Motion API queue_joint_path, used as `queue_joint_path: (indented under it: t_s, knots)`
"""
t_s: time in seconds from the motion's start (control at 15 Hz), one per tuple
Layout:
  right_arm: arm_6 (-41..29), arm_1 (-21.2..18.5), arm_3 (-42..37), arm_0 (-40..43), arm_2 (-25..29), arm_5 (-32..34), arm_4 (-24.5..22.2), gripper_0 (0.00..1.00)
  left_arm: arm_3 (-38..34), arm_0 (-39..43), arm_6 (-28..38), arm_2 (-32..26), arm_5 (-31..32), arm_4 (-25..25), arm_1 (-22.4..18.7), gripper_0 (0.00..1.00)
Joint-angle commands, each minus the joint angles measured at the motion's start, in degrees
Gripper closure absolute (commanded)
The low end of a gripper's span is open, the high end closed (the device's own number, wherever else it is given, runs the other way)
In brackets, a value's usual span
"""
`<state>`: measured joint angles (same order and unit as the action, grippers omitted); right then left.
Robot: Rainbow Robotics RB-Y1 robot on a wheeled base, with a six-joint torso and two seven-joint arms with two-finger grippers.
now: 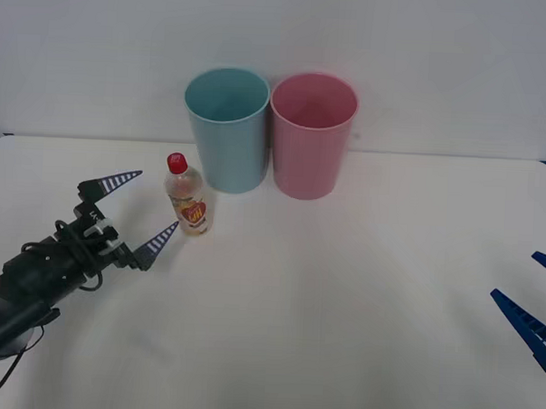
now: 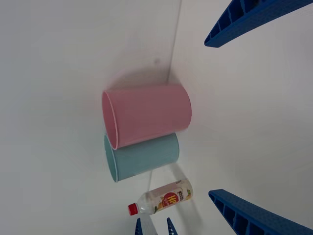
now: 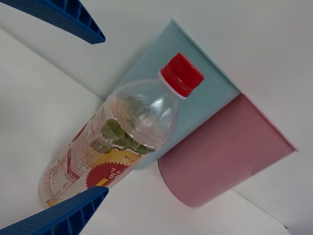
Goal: Grasp the object on the table and drop it into the matching bin: aluminum can to the light blue bin, PET bottle to the pink bin.
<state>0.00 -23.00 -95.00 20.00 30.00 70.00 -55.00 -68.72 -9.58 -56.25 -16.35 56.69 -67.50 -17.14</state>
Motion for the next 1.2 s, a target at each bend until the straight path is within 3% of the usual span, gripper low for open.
queue_joint_path:
  t_s: [0.07, 0.73, 1.2]
  knots:
    - [0.0, 0.0, 0.0, 0.0, 0.0, 0.0, 0.0, 0.0, 0.0, -0.1, 0.3, 0.4, 0.1, -0.1, 0.0, 0.0]
    - [0.0, 0.0, 0.0, 0.0, 0.0, 0.0, 0.0, 0.0, 0.0, 0.0, 3.2, 0.4, 0.4, -0.3, 0.0, 0.0]
    - [0.0, 0.0, 0.0, 0.0, 0.0, 0.0, 0.0, 0.0, -0.2, 0.2, 16.7, -2.6, 4.8, -3.5, -0.2, 0.0]
